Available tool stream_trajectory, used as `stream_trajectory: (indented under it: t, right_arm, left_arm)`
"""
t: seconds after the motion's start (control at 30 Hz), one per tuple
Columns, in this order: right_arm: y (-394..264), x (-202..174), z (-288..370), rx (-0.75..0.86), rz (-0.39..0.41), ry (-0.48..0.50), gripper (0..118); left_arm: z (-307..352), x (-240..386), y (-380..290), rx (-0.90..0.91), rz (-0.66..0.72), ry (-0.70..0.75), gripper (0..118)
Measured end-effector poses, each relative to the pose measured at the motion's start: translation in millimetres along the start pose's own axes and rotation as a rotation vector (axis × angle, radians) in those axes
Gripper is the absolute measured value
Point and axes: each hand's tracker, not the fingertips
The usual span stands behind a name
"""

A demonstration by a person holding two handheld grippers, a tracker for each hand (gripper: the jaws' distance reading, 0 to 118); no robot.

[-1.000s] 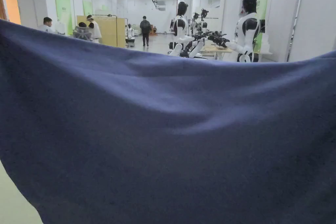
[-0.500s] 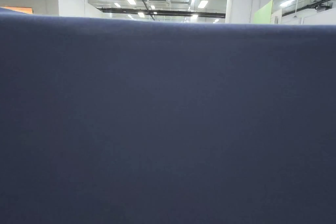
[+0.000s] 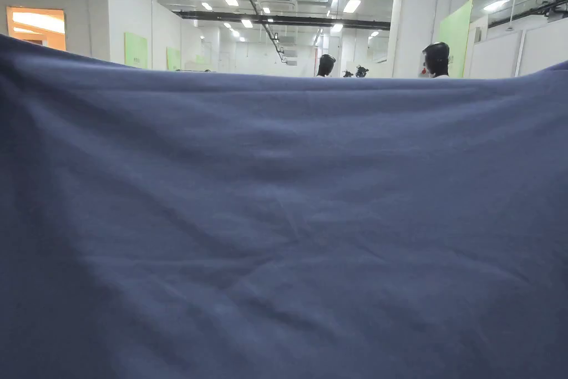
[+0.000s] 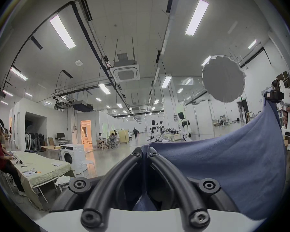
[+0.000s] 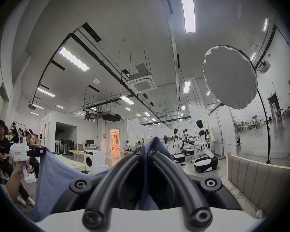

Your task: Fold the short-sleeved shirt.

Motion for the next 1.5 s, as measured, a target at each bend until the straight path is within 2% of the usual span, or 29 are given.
stream_trajectory:
  t: [0.17, 0.27, 0.37, 0.47, 0.53, 0.63, 0.77, 0.83, 0.93, 1.0, 1.07, 1.23, 1.33, 1.43, 1.5]
  right_arm:
    - [-18.1, 22.1, -73.5, -0.009, -0.069, -0.015, 5]
    - [-32.3, 27.9, -115.7, -0.044, -0.063, -0.017, 5]
    - [-53.7, 40.1, -158.3, -0.066, -0.075, -0.037, 5]
    - [-78.8, 53.8, -200.4, -0.08, -0.124, -0.065, 5]
    - [-95.8, 63.3, -229.7, -0.092, -0.15, -0.082, 5]
    - [-122.9, 82.2, -274.8, -0.118, -0.181, -0.07, 5]
    - [-161.2, 95.7, -330.2, -0.141, -0.148, -0.139, 5]
    - [-176.7, 101.7, -355.4, -0.146, -0.129, -0.162, 5]
    - [-194.9, 108.0, -387.4, -0.185, -0.021, -0.235, 5]
    - [-204.8, 113.6, -405.4, -0.2, -0.016, -0.239, 5]
    - [-214.1, 112.6, -418.4, -0.228, 0.081, -0.271, 5]
    - [-236.6, 109.3, -422.6, -0.238, 0.001, -0.259, 5]
    - [-254.7, 109.0, -412.1, -0.28, 0.05, -0.255, 5]
    - [-271.4, 111.3, -387.0, -0.304, 0.052, -0.237, 5]
    - [-281.5, 113.4, -365.3, -0.327, 0.019, -0.212, 5]
  left_arm:
    - [-79.6, -7.6, -13.4, -0.035, 0.097, -0.033, 1]
    - [-126.6, -6.2, -27.4, -0.041, 0.094, 0.003, 1]
    - [-177.3, -10.1, -43.5, -0.057, 0.179, 0.004, 1]
    - [-226.7, -9.5, -61.5, -0.076, 0.192, 0.02, 1]
    - [-260.6, -6.1, -76.7, -0.113, 0.151, 0.038, 1]
    - [-312.9, -3.5, -100.1, -0.139, 0.137, 0.032, 1]
    - [-383.6, -2.5, -131.6, -0.163, 0.181, 0.001, 1]
    - [-417.4, -1.7, -143.9, -0.197, 0.26, -0.016, 1]
    - [-458.0, 10.1, -156.9, -0.207, 0.204, 0.028, 2]
    - [-475.2, 18.5, -165.2, -0.21, 0.171, 0.031, 2]
    - [-487.4, 24.7, -171.9, -0.222, 0.171, 0.021, 1]
    - [-492.5, 33.7, -195.5, -0.229, 0.262, 0.002, 1]
    - [-483.7, 36.7, -211.0, -0.266, 0.224, 0.008, 1]
    - [-464.4, 39.4, -224.9, -0.308, 0.156, -0.023, 1]
    - [-441.7, 39.4, -235.7, -0.314, 0.179, -0.062, 2]
